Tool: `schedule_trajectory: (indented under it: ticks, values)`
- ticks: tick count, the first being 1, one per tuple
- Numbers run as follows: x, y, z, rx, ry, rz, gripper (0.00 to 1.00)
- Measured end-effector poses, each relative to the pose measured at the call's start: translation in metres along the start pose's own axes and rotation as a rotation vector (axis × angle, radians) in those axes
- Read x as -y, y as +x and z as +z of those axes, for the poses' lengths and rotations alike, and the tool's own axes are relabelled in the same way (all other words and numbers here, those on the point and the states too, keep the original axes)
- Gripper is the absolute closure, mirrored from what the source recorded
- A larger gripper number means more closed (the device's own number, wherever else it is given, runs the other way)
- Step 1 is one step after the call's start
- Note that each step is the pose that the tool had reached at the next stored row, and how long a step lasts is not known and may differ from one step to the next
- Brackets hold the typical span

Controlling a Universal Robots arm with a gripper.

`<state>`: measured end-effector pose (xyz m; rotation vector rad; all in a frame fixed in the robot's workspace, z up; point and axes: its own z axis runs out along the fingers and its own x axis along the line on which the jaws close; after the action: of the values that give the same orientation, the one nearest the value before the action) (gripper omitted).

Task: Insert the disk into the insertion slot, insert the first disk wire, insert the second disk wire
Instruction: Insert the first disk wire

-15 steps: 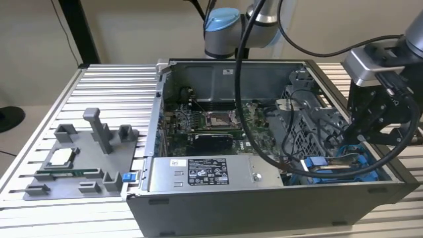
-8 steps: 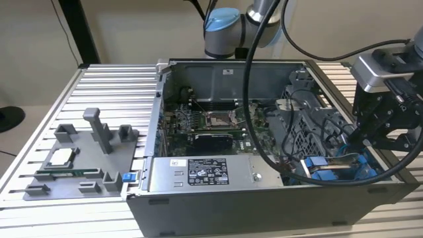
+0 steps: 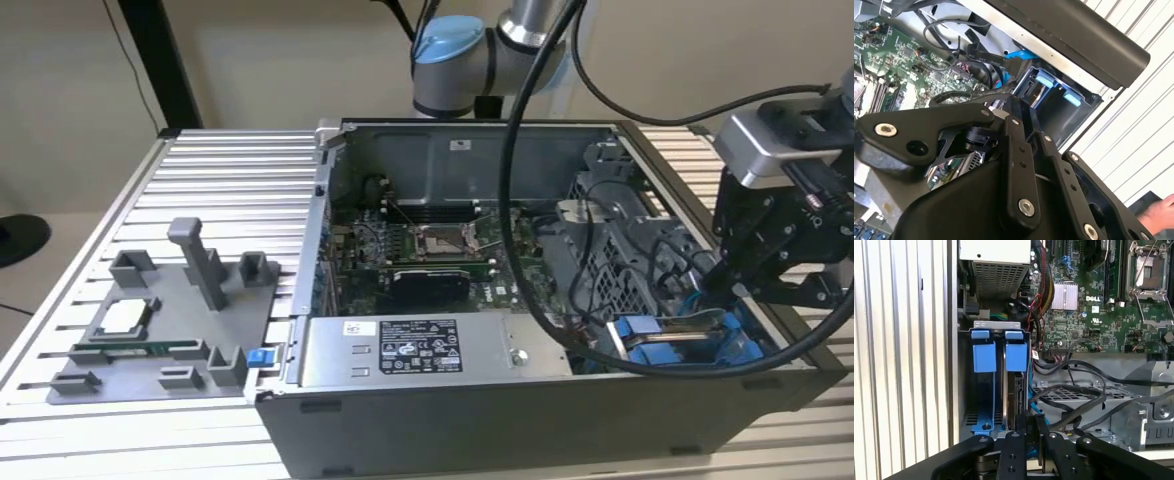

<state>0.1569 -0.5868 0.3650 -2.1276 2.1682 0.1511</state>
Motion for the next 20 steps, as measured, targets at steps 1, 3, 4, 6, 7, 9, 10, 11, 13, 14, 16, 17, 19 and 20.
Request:
schedule_trajectory:
  ticks: [1, 3, 4, 6, 7, 9, 10, 11, 13, 14, 16, 17, 19, 20]
  values:
    - [0.0015, 0.0001, 0.0009, -0.0002, -0.0036, 0.001, 1.00]
    - [0.0036, 0.0005, 0.0026, -0.0004, -0.0129, 0.002, 1.00]
    - [0.0043, 0.0006, 0.0038, -0.0003, -0.0163, 0.003, 1.00]
    - [0.0051, 0.0010, 0.0065, -0.0005, -0.0197, 0.004, 1.00]
    - [0.0054, 0.0013, 0.0083, -0.0004, -0.0202, 0.004, 1.00]
    - [0.0054, 0.0018, 0.0120, -0.0004, -0.0206, 0.005, 1.00]
    - [0.0054, 0.0020, 0.0135, -0.0005, -0.0211, 0.005, 1.00]
    - [0.0054, 0.0021, 0.0147, -0.0005, -0.0212, 0.005, 1.00]
    - [0.0055, 0.0024, 0.0165, -0.0004, -0.0213, 0.005, 1.00]
    - [0.0055, 0.0024, 0.0169, -0.0006, -0.0211, 0.005, 1.00]
    - [0.0053, 0.0026, 0.0178, -0.0006, -0.0206, 0.005, 1.00]
    - [0.0053, 0.0027, 0.0185, -0.0003, -0.0202, 0.005, 1.00]
    - [0.0053, 0.0029, 0.0200, -0.0003, -0.0176, 0.005, 1.00]
    - [0.0053, 0.0030, 0.0208, -0.0004, -0.0160, 0.004, 1.00]
